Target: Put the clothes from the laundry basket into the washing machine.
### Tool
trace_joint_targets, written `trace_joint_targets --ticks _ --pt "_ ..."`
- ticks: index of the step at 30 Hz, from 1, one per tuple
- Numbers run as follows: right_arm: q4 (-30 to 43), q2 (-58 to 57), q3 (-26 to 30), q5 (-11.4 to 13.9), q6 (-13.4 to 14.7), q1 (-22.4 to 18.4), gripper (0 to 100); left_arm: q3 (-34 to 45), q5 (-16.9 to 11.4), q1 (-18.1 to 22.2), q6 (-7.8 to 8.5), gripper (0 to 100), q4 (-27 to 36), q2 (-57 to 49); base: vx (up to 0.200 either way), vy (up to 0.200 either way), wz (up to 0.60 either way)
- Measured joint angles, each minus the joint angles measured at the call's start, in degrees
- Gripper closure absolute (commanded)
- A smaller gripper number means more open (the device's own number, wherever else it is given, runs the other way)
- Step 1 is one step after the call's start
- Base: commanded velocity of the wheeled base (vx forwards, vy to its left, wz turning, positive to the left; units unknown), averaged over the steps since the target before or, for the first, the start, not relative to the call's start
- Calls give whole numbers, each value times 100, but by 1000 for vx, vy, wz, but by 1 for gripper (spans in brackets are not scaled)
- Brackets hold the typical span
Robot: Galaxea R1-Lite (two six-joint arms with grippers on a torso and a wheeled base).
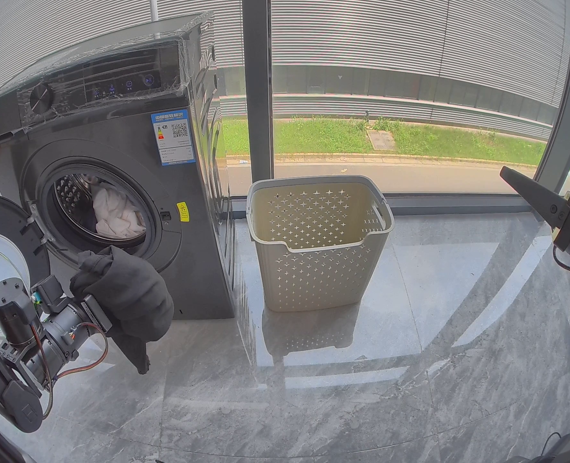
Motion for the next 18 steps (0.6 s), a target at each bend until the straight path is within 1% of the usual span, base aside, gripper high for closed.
trace_joint_targets --ticks 3,7,11,16,18 --pt "0 -11 -22 -5 6 -61 0 -100 16 111 66 100 -10 22 0 0 0" --pt "2 -24 -39 -7 9 -96 0 -91 44 160 73 100 -10 -11 0 0 0" --pt "0 -33 -41 -7 6 -107 0 118 60 172 79 100 -7 -123 0 0 0" --pt "0 -33 -50 -7 2 -113 0 280 46 172 55 100 -7 -223 0 200 0" --pt "0 -35 -50 -7 -5 -118 0 300 38 179 71 100 -7 -251 0 200 0"
